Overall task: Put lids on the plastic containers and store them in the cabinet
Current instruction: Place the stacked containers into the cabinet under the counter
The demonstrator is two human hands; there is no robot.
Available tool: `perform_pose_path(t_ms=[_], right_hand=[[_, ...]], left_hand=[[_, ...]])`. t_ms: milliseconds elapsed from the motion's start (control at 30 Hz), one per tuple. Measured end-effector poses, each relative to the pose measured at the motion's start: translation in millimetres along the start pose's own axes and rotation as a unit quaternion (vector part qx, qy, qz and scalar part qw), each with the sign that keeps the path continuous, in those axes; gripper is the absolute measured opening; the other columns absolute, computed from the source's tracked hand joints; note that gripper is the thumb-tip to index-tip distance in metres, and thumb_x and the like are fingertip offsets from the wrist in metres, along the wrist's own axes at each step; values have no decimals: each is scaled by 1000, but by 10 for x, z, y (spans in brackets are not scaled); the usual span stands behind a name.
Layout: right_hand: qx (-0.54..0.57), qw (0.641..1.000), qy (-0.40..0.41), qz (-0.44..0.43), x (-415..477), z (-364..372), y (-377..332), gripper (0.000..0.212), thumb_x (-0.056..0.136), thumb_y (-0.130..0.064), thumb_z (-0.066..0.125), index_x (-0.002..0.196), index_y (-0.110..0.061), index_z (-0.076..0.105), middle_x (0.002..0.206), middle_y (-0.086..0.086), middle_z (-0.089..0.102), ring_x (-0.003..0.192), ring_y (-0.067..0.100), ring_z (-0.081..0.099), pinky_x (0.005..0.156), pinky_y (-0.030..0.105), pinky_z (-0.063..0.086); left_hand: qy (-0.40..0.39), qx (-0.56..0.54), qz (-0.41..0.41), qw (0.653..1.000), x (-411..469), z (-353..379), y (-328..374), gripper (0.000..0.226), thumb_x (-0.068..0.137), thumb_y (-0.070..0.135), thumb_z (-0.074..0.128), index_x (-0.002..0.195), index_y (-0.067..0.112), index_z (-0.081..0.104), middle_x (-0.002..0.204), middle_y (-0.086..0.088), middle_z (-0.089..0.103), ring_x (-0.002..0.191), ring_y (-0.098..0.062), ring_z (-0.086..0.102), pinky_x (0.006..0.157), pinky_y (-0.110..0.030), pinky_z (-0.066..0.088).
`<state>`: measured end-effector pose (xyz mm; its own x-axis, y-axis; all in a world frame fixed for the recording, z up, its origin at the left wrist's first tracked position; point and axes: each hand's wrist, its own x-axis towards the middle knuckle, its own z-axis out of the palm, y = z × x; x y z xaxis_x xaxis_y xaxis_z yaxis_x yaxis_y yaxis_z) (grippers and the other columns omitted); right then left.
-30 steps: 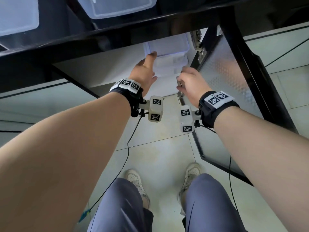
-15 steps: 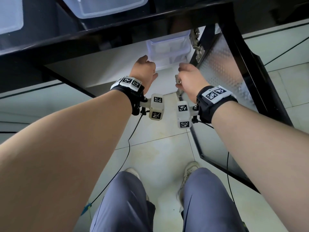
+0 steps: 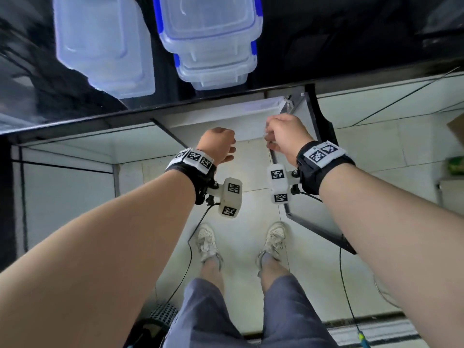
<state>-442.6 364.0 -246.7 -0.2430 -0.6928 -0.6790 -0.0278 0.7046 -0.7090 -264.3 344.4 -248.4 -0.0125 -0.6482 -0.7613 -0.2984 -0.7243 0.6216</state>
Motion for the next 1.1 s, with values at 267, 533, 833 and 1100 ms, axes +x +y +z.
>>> perform_pose_path(t_ms=[267, 533, 833, 1100], right_hand=[[50, 991, 87, -87, -384, -14, -1174, 32, 94, -47, 52, 84, -17, 59, 68, -3, 55, 51, 11, 57, 53, 28, 50], [-28, 995, -23, -91, -375, 196, -1489, 89, 68, -96, 44, 131, -34, 53, 115, -12, 64, 106, 10, 65, 93, 42, 58], [-63, 995, -50, -66, -301, 144, -1325, 111, 66, -94, 57, 128, -3, 69, 127, 21, 74, 119, 38, 71, 107, 52, 55], [-118, 959, -258, -20, -600, -115, -891, 109, 70, -57, 83, 161, -20, 37, 162, -2, 46, 149, 16, 43, 124, 43, 39]], left_hand=[[111, -116, 79, 984, -608, -553, 696, 39, 79, 51, 47, 82, 15, 61, 71, -3, 62, 69, -24, 58, 65, -37, 54], [98, -200, 101, 970, -524, -825, 1017, 92, 73, 79, 39, 151, 32, 50, 156, -2, 51, 134, -25, 55, 109, -50, 47], [40, -132, 99, 986, -529, -742, 1129, 90, 64, 68, 68, 138, 20, 52, 125, 9, 54, 111, -9, 56, 88, -38, 61], [-34, -121, 172, 977, -853, -819, 380, 53, 74, 44, 75, 125, 41, 62, 125, 15, 74, 121, -9, 67, 103, -39, 50]])
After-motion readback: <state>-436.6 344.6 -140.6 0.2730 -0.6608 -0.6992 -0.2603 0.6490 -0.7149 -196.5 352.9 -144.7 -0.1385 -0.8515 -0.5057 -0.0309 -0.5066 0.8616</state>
